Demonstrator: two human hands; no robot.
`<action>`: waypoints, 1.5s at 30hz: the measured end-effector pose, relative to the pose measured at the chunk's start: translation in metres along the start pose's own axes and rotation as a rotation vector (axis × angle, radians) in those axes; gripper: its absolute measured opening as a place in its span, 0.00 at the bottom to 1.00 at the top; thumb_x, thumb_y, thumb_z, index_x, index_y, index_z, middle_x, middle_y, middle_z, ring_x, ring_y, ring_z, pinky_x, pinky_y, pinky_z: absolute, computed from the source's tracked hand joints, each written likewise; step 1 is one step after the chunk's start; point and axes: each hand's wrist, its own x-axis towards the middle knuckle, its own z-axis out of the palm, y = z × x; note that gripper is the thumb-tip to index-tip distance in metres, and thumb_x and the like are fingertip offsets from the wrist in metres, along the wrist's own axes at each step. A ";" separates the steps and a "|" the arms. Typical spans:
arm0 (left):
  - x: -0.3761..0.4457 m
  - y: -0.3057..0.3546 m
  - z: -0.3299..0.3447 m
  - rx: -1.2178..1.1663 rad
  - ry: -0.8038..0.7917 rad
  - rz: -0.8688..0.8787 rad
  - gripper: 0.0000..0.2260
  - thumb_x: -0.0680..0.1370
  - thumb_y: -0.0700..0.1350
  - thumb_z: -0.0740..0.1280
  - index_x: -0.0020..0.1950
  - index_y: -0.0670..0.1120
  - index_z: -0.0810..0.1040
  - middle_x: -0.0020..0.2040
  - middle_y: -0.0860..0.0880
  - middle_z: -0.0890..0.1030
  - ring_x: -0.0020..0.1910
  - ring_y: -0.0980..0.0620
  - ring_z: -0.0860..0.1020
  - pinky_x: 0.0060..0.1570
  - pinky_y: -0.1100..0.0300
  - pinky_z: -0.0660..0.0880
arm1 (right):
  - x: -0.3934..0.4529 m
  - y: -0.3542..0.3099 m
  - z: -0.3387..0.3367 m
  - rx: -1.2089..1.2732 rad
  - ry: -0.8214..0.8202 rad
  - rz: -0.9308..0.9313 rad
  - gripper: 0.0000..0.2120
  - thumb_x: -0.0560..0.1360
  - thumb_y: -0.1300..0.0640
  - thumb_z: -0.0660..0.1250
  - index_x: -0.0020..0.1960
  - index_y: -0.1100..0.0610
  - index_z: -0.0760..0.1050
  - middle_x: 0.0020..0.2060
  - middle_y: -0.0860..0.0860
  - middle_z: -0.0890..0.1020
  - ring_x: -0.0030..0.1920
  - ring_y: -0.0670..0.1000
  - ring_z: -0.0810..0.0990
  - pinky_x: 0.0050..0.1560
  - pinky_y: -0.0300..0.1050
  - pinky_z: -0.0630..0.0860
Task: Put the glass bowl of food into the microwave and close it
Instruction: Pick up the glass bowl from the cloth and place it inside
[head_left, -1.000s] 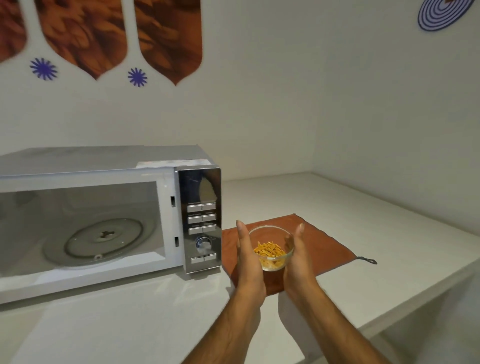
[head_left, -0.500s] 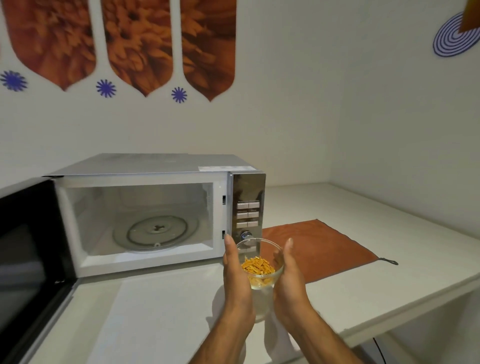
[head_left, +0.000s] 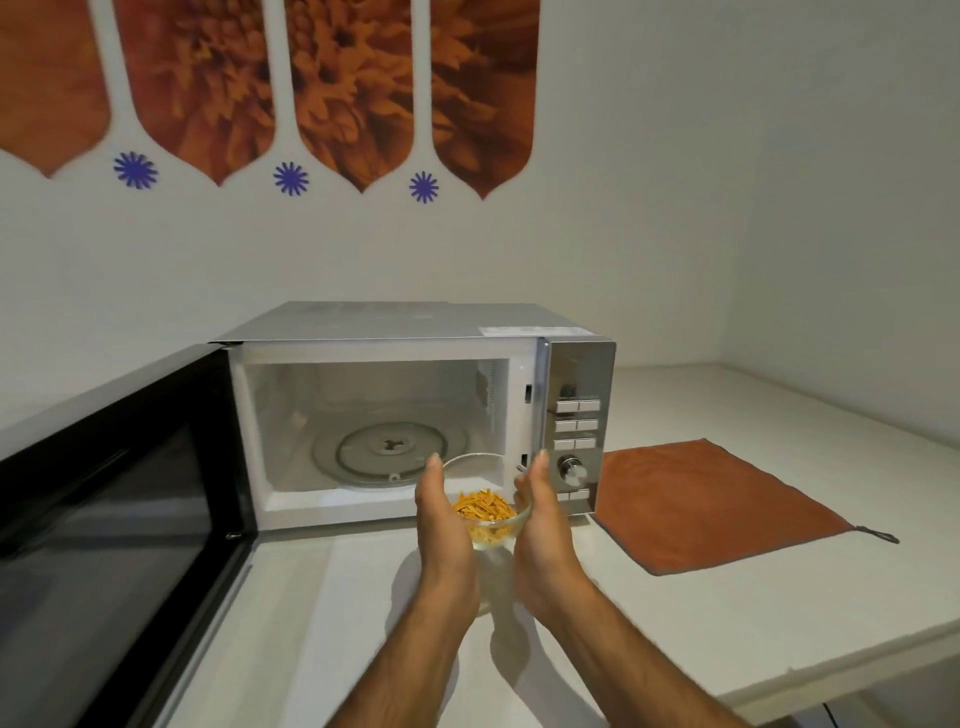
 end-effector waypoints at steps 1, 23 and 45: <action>0.006 0.004 -0.001 -0.008 0.012 -0.001 0.15 0.78 0.61 0.59 0.59 0.55 0.73 0.39 0.61 0.81 0.30 0.66 0.81 0.23 0.69 0.75 | 0.005 0.000 0.006 -0.021 -0.018 0.000 0.56 0.56 0.19 0.60 0.77 0.47 0.64 0.67 0.49 0.76 0.65 0.54 0.78 0.69 0.62 0.72; 0.188 0.056 -0.009 0.176 0.294 0.047 0.27 0.78 0.65 0.56 0.71 0.51 0.69 0.58 0.46 0.76 0.53 0.47 0.75 0.51 0.52 0.69 | 0.187 0.016 0.127 -0.183 -0.162 0.121 0.41 0.71 0.23 0.50 0.77 0.46 0.62 0.71 0.55 0.75 0.67 0.59 0.76 0.71 0.62 0.69; 0.240 0.044 -0.020 0.210 0.298 0.092 0.33 0.76 0.69 0.55 0.76 0.53 0.63 0.74 0.44 0.69 0.67 0.42 0.71 0.60 0.50 0.68 | 0.226 0.036 0.135 -0.295 -0.151 0.054 0.52 0.62 0.20 0.46 0.80 0.45 0.55 0.76 0.54 0.69 0.72 0.60 0.72 0.73 0.61 0.67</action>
